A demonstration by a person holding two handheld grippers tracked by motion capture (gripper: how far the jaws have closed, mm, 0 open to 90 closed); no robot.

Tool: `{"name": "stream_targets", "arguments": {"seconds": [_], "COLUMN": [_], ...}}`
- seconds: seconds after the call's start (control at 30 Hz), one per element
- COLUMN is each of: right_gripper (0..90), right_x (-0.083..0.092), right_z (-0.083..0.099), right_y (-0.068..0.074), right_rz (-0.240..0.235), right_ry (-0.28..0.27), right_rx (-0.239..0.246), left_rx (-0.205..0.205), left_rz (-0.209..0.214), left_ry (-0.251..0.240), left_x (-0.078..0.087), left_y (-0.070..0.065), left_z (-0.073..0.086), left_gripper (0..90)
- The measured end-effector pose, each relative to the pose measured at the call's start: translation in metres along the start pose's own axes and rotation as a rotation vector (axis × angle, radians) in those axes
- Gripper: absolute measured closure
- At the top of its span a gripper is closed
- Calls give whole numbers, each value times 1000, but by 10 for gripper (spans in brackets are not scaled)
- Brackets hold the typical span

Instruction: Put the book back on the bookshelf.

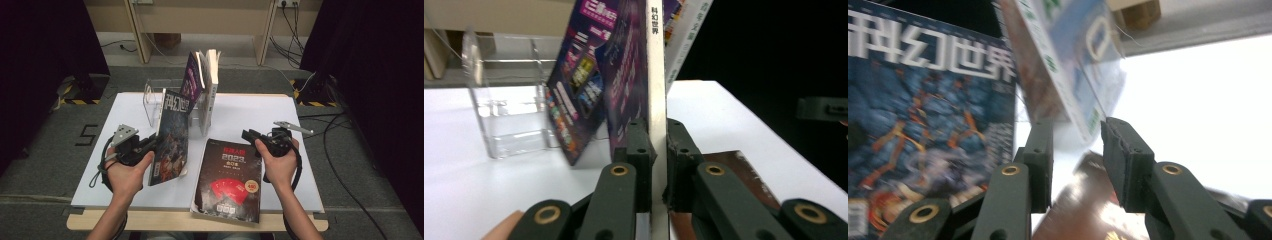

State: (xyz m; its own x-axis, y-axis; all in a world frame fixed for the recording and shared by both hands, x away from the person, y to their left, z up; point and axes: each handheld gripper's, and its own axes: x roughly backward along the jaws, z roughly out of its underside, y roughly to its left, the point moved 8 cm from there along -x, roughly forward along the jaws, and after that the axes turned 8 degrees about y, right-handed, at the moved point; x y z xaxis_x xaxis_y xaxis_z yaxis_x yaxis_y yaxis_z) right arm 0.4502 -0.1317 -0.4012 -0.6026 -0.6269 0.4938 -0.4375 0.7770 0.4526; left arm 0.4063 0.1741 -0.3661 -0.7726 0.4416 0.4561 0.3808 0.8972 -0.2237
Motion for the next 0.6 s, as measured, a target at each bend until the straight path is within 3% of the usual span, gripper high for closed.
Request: {"name": "stream_targets", "arguments": {"seconds": [0.23,0.33,0.6], "right_gripper": [653,652,652], "right_x": [1,3,2], "right_z": [30,38,53], "right_y": [-29,-38,-49], "right_rz": [31,44,46], "right_ry": [25,25,34], "right_rx": [-69,-80,-107], "left_rx": [14,-2,-13], "left_rz": [-27,-49,-91], "left_ry": [-35,-58,-101], "left_x": [5,6,-7], "left_y": [17,23,32], "left_z": [-11,-22,-51], "left_gripper": [828,828,828]}}
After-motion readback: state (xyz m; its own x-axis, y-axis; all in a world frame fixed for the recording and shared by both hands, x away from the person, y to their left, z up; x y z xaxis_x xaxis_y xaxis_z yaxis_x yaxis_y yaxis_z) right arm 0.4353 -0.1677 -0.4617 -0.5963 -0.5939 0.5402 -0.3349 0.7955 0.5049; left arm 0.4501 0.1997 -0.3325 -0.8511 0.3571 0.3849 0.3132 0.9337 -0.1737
